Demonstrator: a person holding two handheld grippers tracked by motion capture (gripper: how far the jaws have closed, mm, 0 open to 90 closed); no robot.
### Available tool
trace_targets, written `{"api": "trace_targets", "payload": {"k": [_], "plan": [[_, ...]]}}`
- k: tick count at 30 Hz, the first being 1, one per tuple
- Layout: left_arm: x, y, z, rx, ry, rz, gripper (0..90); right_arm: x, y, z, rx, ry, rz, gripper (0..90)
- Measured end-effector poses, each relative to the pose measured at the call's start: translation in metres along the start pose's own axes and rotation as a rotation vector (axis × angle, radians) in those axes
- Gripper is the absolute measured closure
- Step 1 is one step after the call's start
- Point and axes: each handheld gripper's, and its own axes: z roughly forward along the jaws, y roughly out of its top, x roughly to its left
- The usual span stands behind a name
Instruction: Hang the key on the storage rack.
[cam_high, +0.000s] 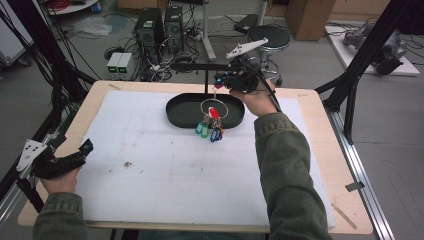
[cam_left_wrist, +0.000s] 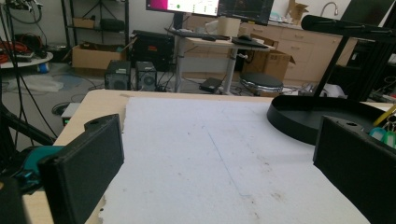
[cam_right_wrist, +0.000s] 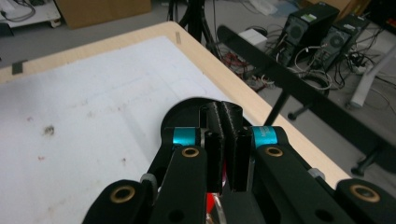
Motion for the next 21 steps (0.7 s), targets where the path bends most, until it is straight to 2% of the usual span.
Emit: {"api": "trace_targets", "payload": {"k": [8, 18, 21], "plan": [[0.001, 0.000, 0.000, 0.001, -0.001, -0.002, 2.3, -0.004, 0.028, 0.005, -0.020, 0.021, -0.012, 87.9], [0.002, 0.000, 0.001, -0.001, -0.002, -0.010, 2.3, -0.012, 0.050, 0.009, -0.063, 0.015, 0.005, 87.9], [0.002, 0.000, 0.001, -0.003, -0.001, -0.010, 2.3, -0.013, 0.055, 0.011, -0.055, 0.005, 0.003, 87.9]]}}
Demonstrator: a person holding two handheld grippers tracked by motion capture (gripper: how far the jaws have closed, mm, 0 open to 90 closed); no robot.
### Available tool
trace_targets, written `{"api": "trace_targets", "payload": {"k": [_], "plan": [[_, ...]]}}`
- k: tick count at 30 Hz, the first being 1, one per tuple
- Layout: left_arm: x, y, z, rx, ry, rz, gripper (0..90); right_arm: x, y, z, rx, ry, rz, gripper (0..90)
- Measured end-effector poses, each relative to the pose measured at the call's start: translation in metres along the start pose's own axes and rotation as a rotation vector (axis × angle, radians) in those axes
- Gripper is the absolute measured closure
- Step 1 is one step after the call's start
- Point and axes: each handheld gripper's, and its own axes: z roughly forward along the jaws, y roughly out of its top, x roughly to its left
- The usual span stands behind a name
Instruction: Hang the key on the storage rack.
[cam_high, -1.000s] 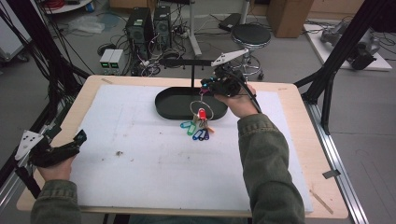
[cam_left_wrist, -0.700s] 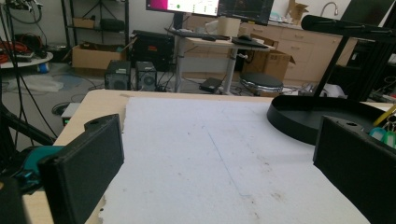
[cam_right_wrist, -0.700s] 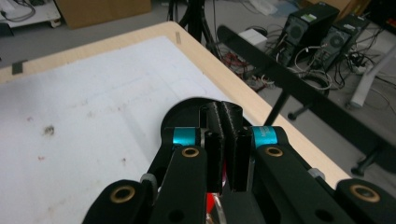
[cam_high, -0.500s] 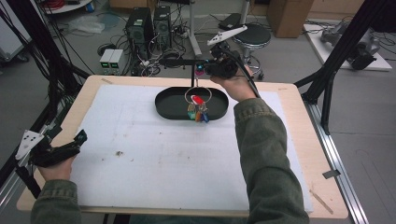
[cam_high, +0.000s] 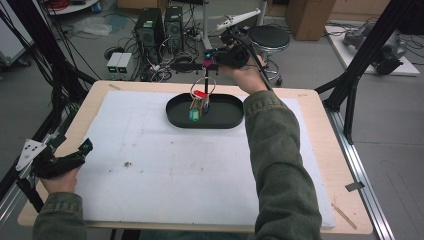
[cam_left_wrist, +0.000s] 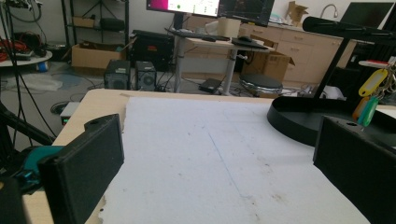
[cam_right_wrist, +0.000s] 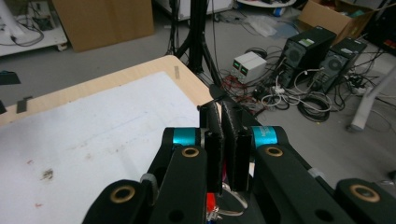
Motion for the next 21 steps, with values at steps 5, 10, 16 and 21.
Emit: {"api": "trace_targets", "payload": {"k": [5, 10, 16, 21], "plan": [[0.000, 0.000, 0.001, 0.005, -0.004, -0.002, 2.3, -0.002, 0.012, 0.003, -0.013, -0.012, 0.002, 87.9], [0.000, -0.001, 0.002, 0.002, -0.008, -0.009, 2.3, -0.005, 0.021, 0.011, 0.006, -0.028, 0.005, 87.8], [0.004, -0.001, 0.003, -0.011, 0.007, -0.032, 2.3, -0.010, 0.021, 0.024, -0.001, -0.036, 0.039, 87.8], [0.005, -0.001, 0.003, -0.022, 0.010, -0.039, 2.3, -0.014, 0.020, 0.038, -0.009, -0.064, 0.077, 87.9]]}}
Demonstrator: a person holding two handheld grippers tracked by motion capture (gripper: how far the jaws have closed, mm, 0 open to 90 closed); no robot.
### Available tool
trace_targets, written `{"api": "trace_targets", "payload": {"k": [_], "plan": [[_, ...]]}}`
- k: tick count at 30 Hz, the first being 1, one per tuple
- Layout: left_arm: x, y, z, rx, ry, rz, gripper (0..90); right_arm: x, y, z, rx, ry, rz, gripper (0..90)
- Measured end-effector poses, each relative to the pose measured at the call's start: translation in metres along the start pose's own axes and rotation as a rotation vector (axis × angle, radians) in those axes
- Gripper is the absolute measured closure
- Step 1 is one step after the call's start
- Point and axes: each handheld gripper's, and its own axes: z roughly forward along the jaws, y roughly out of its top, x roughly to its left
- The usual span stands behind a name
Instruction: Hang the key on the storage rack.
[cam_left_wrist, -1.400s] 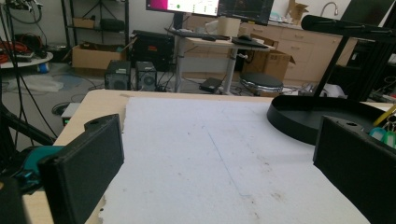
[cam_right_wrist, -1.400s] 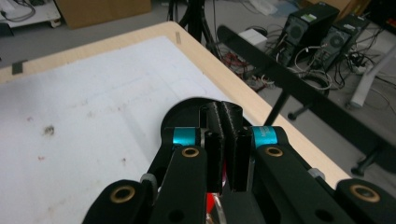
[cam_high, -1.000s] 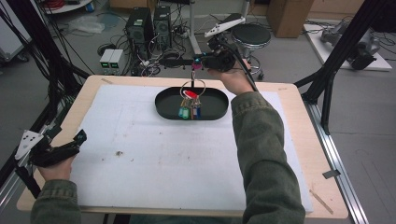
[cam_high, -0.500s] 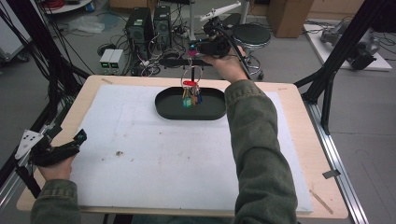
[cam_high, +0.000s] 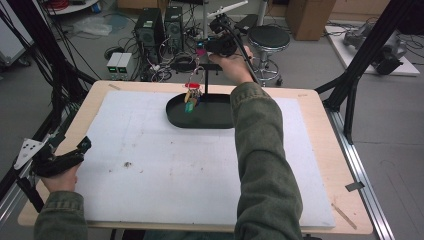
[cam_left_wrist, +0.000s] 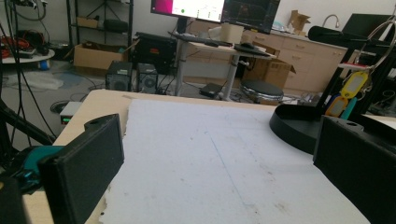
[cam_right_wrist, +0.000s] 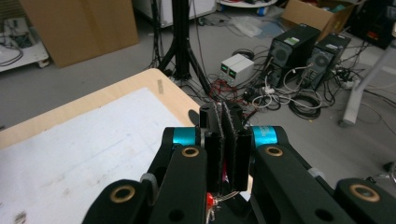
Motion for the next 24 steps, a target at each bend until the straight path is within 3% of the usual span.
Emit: {"api": "trace_targets", "payload": {"k": [7, 16, 19, 21, 24], "plan": [[0.001, 0.000, 0.000, -0.004, 0.000, -0.010, 2.3, -0.004, -0.002, 0.018, -0.001, -0.042, 0.059, 87.9], [0.002, 0.000, 0.001, -0.015, -0.004, -0.021, 2.3, -0.004, -0.002, 0.029, -0.032, -0.030, 0.115, 87.9], [0.002, 0.000, 0.001, -0.017, -0.005, -0.023, 2.3, -0.007, -0.003, 0.029, -0.046, -0.013, 0.147, 87.7], [0.002, 0.000, 0.001, -0.017, -0.007, -0.030, 2.3, -0.009, -0.004, 0.030, -0.055, 0.051, 0.195, 86.6], [0.002, 0.000, 0.001, -0.011, -0.012, -0.032, 2.3, -0.010, -0.010, 0.031, -0.062, 0.058, 0.208, 72.3]]}}
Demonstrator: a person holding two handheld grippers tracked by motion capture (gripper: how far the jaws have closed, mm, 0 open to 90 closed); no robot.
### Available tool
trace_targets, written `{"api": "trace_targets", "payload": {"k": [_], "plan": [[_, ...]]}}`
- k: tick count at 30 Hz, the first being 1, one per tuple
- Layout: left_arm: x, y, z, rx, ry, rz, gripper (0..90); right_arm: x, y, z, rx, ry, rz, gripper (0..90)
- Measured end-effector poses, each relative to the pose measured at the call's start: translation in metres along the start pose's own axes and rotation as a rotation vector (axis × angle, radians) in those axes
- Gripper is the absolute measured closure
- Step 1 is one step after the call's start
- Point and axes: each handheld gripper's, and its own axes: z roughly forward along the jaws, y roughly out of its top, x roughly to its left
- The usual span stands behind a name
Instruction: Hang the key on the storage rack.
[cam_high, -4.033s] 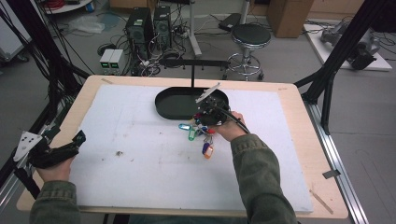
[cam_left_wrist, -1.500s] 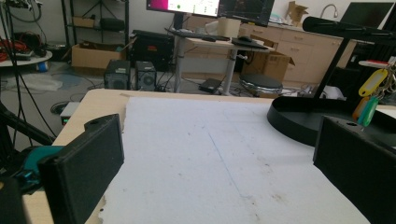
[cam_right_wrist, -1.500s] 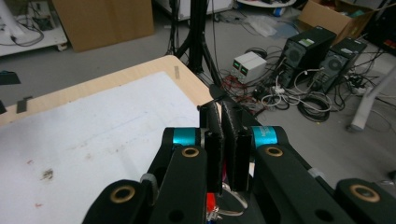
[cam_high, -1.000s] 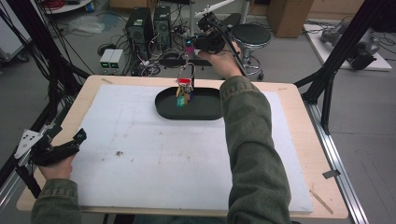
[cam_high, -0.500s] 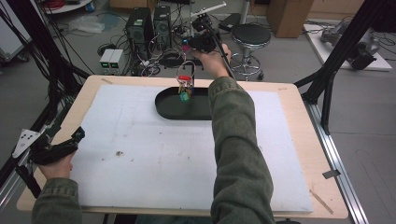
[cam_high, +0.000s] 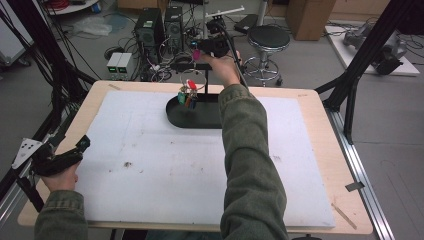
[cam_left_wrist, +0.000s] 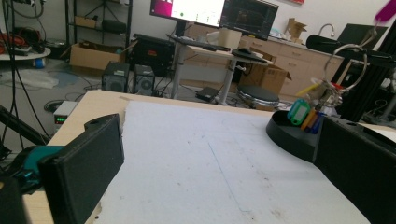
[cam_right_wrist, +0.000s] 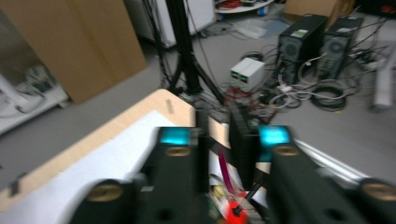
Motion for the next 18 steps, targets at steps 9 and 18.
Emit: {"api": "trace_targets", "payload": {"k": [9, 18], "plan": [[-0.001, 0.000, 0.000, -0.001, -0.001, 0.002, 2.3, -0.018, -0.023, -0.007, 0.032, 0.129, 0.064, 10.9], [0.000, 0.000, 0.001, -0.002, 0.001, 0.000, 2.3, -0.017, -0.039, -0.024, 0.060, 0.032, -0.005, 0.5]]}}
